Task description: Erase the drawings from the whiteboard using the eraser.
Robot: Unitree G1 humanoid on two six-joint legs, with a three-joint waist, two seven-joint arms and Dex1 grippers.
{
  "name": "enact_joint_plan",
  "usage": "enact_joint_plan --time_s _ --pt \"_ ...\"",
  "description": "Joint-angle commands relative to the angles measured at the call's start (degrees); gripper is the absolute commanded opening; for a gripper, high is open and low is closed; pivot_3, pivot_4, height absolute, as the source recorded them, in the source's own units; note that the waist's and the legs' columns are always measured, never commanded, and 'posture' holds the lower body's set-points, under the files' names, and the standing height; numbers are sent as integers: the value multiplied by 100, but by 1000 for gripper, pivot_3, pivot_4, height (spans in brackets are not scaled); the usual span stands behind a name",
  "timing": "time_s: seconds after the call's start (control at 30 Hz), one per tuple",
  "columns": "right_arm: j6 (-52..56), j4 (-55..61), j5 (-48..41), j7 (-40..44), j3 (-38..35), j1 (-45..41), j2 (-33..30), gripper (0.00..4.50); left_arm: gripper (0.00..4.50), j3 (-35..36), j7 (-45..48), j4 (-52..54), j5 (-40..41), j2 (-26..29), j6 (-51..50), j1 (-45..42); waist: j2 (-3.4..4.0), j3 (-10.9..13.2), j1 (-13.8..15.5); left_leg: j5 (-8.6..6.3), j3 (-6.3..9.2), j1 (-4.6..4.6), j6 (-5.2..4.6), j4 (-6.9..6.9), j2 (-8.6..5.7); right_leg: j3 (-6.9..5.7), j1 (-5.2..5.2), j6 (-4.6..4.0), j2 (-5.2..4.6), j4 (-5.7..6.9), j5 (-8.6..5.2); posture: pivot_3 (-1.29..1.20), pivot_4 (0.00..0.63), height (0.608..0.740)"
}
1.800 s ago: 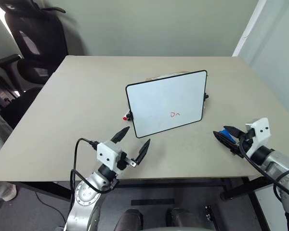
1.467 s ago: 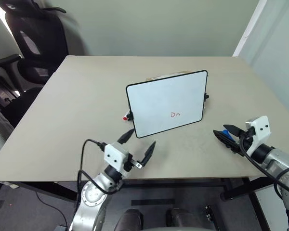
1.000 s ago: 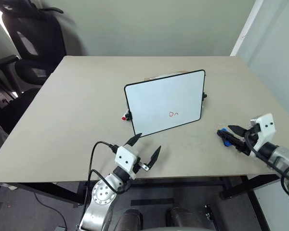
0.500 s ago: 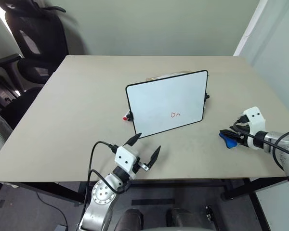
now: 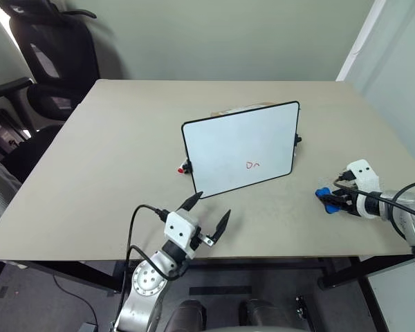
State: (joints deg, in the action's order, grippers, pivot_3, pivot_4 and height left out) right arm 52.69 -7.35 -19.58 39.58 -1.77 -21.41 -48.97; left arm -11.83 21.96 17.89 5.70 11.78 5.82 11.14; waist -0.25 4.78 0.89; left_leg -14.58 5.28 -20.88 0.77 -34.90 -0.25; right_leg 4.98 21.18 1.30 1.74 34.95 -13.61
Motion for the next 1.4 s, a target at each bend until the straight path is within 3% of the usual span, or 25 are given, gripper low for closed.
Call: enact_joint_plan --time_s 0.03,0.2,0.43,0.6,0.7,0.83,0.97,1.1,1.27,1.4 --pt "102 -65 164 -12 42 -158 -60 2724 4500 4 -24 275 34 -38 103 -1 2 1 0 0 0 1 1 -1 0 0 0 0 0 0 0 0 150 739" --pt "180 -88 223 8 91 -246 2 2724 4500 6 -14 334 65 -47 97 -2 2 2 -1 1 0 -1 1 -4 0 1 0 0 0 0 0 0 150 739" --pt "156 298 192 104 8 -134 -61 550 4500 21 -14 354 71 -59 89 -1 -1 3 0 1 0 0 1 -8 0 1 -5 0 0 0 0 0 150 739" --pt "426 1559 -134 90 -293 109 -61 550 4500 20 -1 348 74 -53 82 -2 9 6 -5 1 -1 -1 2 -8 0 1 -2 0 0 1 0 0 150 739" --pt "836 2410 -341 -128 -246 -34 240 550 4500 26 15 325 74 -40 80 -15 14 9 -43 1 -3 0 3 -5 1 0 1 -1 2 1 -1 0 150 739" --pt "1121 2672 -377 -494 28 -599 883 550 4500 50 43 287 83 -16 74 -59 10 13 -76 5 0 9 -3 -7 3 1 -1 -2 9 -2 -3 0 150 739" --pt "1104 2362 -280 -706 628 -1373 1716 550 4500 69 72 255 96 28 65 -105 16 16 -88 24 2 22 -32 -9 3 3 17 -2 8 -1 -1 0 150 739" --pt "718 1301 79 -880 1040 -1958 2264 550 4500 58 75 261 83 56 63 -110 18 13 -51 24 9 33 -33 -3 4 2 32 -15 9 2 8 0 150 739" --pt "532 477 376 -981 1218 -2255 2451 550 4500 65 19 385 61 73 55 -17 20 -5 6 14 11 -6 -19 -7 -1 1 64 -118 1 -3 79 0 150 739" --pt "517 341 434 -932 1281 -2282 2465 550 4500 101 -15 470 72 81 41 40 13 -17 -11 -9 10 -9 21 -3 0 -3 52 -105 2 -1 74 0 150 739"
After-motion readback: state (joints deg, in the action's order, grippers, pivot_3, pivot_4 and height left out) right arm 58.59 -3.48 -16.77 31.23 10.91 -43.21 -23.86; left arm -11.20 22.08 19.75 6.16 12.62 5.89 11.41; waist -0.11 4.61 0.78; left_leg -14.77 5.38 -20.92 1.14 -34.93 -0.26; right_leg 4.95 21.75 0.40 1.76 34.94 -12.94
